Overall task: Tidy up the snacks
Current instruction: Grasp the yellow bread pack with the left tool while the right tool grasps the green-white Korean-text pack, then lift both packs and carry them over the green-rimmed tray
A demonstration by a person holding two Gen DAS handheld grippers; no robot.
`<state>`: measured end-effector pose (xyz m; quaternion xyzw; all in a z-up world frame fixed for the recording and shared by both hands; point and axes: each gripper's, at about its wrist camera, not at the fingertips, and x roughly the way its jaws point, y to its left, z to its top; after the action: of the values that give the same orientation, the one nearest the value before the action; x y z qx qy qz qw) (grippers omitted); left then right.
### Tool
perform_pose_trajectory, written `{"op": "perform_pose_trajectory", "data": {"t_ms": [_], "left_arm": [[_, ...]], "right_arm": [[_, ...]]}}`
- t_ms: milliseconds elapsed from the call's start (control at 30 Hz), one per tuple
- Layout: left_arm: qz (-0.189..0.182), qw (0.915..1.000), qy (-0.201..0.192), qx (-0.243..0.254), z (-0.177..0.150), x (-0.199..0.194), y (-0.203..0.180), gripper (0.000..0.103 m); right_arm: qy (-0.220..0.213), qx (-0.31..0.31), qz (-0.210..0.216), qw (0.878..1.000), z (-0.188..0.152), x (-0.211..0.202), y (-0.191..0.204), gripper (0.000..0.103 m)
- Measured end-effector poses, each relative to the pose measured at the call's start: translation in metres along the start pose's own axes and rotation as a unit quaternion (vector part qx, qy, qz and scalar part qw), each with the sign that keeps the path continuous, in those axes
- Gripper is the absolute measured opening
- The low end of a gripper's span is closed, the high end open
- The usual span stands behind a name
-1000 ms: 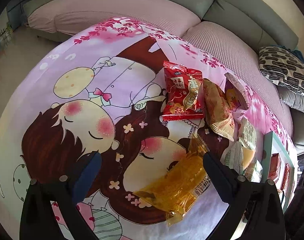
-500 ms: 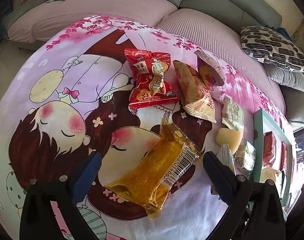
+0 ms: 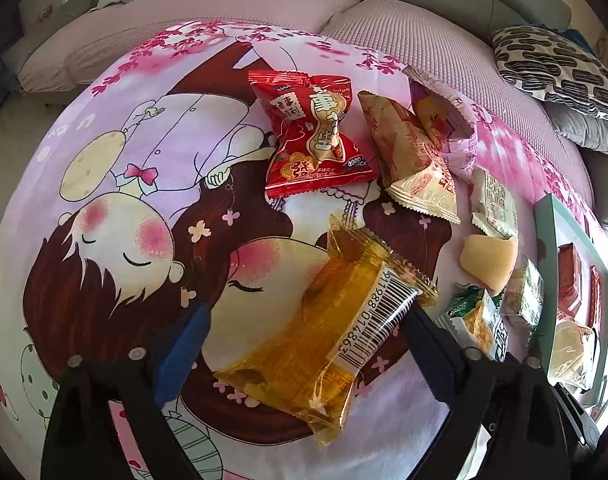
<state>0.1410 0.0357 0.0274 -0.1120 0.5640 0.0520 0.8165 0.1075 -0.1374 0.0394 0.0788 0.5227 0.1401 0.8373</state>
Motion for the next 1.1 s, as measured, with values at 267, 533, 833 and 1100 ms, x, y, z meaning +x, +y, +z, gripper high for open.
{"op": "perform_pose_trajectory", "data": {"t_ms": [267, 533, 833, 1100], "left_arm": [[-0.011, 0.9996, -0.002, -0.025, 0.001, -0.002, 0.011, 0.048], [-0.015, 0.9993, -0.002, -0.034, 0.001, -0.002, 0.012, 0.046], [-0.018, 0.999, 0.001, -0.04, 0.001, -0.001, 0.013, 0.046], [-0.024, 0.9987, 0.003, -0.046, 0.0, 0.0, 0.015, 0.046]], "right_arm": [[-0.006, -0.029, -0.025, 0.999, 0.005, -0.003, 0.004, 0.056], [0.01, -0.092, -0.044, 0.995, 0.017, 0.007, 0.019, 0.06], [0.022, -0.111, -0.051, 0.992, 0.026, 0.026, 0.03, 0.066], [0.023, -0.128, -0.049, 0.99, 0.03, 0.028, 0.034, 0.071]]}}
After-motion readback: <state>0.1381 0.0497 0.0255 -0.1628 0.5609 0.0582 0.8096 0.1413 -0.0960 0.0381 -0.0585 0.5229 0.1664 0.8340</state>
